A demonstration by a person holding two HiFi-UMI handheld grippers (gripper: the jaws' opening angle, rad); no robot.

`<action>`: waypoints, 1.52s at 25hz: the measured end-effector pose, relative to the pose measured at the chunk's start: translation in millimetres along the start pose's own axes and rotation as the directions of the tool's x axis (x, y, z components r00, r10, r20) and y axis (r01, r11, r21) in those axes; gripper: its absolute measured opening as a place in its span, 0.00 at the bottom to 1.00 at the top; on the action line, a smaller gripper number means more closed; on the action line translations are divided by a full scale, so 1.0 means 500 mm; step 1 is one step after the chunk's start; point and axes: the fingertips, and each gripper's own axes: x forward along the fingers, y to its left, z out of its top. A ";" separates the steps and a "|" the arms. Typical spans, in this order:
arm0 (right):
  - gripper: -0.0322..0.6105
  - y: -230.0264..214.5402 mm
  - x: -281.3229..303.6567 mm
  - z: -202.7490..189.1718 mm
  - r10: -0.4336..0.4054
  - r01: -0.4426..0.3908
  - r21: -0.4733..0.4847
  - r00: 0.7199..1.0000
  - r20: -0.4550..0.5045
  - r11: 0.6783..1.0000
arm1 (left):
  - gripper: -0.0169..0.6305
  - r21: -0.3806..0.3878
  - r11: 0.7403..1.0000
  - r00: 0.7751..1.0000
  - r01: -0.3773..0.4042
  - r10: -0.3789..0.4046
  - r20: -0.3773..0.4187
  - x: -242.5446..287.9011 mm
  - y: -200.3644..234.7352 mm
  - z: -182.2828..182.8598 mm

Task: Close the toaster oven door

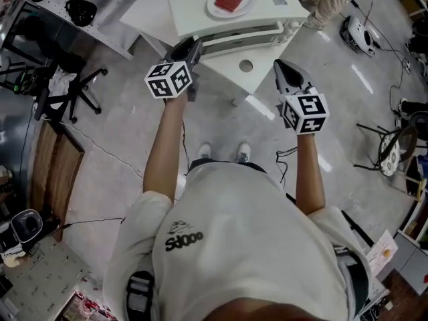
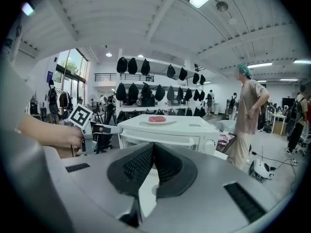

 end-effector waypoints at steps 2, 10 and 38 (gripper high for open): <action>0.06 -0.009 -0.005 0.018 -0.005 0.006 -0.010 1.000 0.011 1.000 | 0.21 0.071 0.997 1.000 -0.021 0.023 -0.016 -0.012 -0.007 0.006; 0.06 -0.025 -0.021 0.113 -0.016 0.025 -0.148 0.998 0.060 0.989 | 0.07 0.450 0.891 0.998 -0.059 0.070 -0.009 -0.089 -0.068 0.087; 0.06 0.063 -0.102 0.266 0.020 0.041 -0.358 0.986 0.166 0.933 | 0.05 0.678 0.728 0.992 -0.097 0.015 0.126 -0.285 -0.251 0.263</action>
